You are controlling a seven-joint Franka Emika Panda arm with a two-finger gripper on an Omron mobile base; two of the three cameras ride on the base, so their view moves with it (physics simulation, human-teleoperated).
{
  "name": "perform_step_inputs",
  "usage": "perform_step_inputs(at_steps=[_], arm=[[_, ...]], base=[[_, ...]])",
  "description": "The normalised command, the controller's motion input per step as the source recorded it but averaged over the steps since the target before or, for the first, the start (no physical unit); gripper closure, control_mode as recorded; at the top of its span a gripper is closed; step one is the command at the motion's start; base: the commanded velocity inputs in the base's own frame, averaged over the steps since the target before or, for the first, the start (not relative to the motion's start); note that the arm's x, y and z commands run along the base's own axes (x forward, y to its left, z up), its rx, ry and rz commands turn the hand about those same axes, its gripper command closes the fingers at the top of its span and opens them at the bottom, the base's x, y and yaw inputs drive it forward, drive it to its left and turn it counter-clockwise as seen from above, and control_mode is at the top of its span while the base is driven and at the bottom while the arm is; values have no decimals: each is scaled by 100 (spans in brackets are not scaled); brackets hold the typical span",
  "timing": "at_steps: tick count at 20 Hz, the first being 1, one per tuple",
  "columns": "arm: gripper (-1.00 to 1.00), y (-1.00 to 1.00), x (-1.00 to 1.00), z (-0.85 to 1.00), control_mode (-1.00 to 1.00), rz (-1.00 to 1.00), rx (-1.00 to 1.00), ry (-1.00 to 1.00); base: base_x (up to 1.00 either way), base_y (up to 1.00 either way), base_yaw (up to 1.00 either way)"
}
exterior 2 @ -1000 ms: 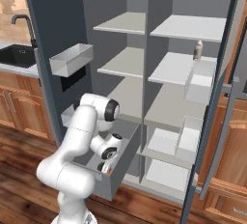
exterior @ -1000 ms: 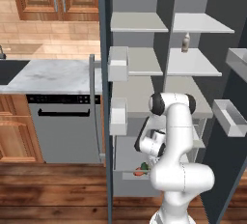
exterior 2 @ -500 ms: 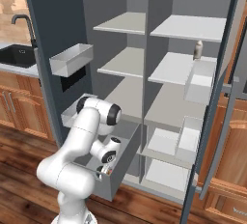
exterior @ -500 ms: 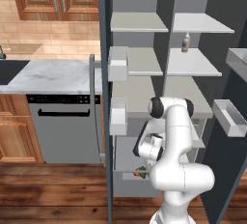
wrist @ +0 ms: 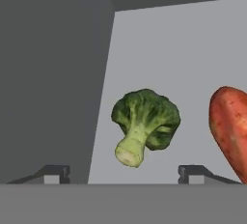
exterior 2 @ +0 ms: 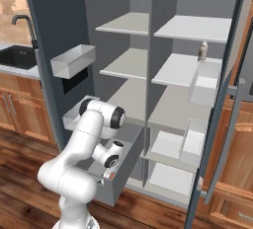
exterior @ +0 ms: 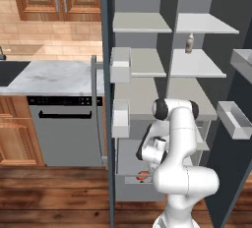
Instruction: Take the sweet potato and broccoli from the fridge shelf and place them in the freezer drawer to begin freezing them.
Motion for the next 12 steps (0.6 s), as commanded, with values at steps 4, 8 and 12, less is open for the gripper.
perform_step_inputs(at_steps=[4,8,12], arm=[[-100,0,-12,1,-100,0,0,0],[-100,0,-4,39,-100,0,0,-3],[-100,0,0,73,-100,-1,0,-5]], base=[[0,0,0],[0,0,0],[0,0,0]])
